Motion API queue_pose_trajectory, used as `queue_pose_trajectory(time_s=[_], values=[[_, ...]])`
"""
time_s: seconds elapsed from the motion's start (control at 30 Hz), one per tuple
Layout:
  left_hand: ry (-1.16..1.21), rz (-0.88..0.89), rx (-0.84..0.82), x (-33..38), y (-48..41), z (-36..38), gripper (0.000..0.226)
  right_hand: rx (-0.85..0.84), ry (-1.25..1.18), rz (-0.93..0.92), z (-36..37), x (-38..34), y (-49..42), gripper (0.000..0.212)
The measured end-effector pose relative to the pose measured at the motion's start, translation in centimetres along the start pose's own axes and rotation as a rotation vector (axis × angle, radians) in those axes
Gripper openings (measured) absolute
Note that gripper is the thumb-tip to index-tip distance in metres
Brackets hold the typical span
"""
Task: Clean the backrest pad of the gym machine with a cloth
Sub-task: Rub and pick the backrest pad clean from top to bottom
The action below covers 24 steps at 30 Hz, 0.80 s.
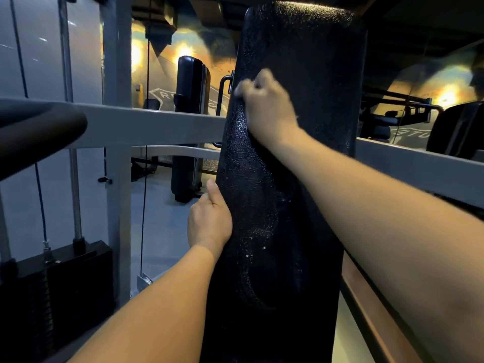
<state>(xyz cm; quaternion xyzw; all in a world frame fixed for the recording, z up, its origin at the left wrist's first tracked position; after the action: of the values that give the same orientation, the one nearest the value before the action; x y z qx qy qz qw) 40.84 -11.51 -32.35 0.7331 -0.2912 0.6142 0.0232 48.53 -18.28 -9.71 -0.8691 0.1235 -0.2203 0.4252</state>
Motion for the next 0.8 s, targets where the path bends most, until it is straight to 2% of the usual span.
queue_pose_trajectory(time_s=[0.1,0.17,0.2,0.3,0.37,0.4,0.47,0.53,0.6,0.63,0.73,0.8], values=[[-0.002,-0.012,-0.002,-0.1,-0.2,0.0,0.083,-0.099,-0.005,-0.287,1.3,-3.5,4.2,0.023],[-0.008,-0.018,0.002,0.0,-0.2,0.0,0.082,-0.130,0.042,-0.289,0.1,-1.7,3.7,0.034],[-0.014,-0.020,0.004,0.0,-0.2,0.0,0.082,-0.103,0.076,-0.209,-0.9,0.4,3.2,0.034],[-0.038,-0.026,0.005,0.2,-0.1,0.0,0.083,-0.009,0.050,0.199,-3.6,8.5,2.6,0.028],[-0.048,-0.024,0.010,0.4,0.0,0.0,0.081,0.020,0.012,0.376,-3.6,9.5,2.7,0.030],[-0.050,-0.023,0.012,0.4,0.0,-0.1,0.081,-0.002,0.023,0.397,-3.0,8.0,2.7,0.032],[-0.040,-0.020,0.016,0.3,0.1,-0.1,0.080,-0.069,0.026,0.271,-1.1,2.9,2.9,0.036],[-0.025,-0.016,0.008,0.2,0.0,-0.1,0.080,-0.142,0.058,0.018,0.4,-1.3,4.2,0.033],[-0.028,-0.017,0.008,0.2,0.0,0.0,0.081,-0.158,0.094,-0.078,-0.3,-0.1,4.9,0.031],[-0.036,-0.020,0.010,0.2,0.0,0.0,0.080,-0.138,0.094,-0.027,-1.2,2.2,4.8,0.031],[-0.055,-0.017,0.016,0.3,0.0,-0.1,0.079,-0.056,0.103,0.298,-3.1,8.8,4.9,0.035],[-0.061,-0.011,0.014,0.3,0.0,-0.2,0.079,-0.061,0.116,0.421,-2.7,9.0,4.9,0.037]])
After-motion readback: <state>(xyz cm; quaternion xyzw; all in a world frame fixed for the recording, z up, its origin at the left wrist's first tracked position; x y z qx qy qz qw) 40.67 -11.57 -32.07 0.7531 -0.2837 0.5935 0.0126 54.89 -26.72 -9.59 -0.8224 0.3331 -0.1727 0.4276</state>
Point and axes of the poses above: each hand's wrist, its own y-axis away from the middle knuckle, its own z-axis out of the palm, x = y × z, the point moved 8 cm from there along -y, towards the middle knuckle, and after that the axes turned 10 degrees about -x, right-handed, at the moved point
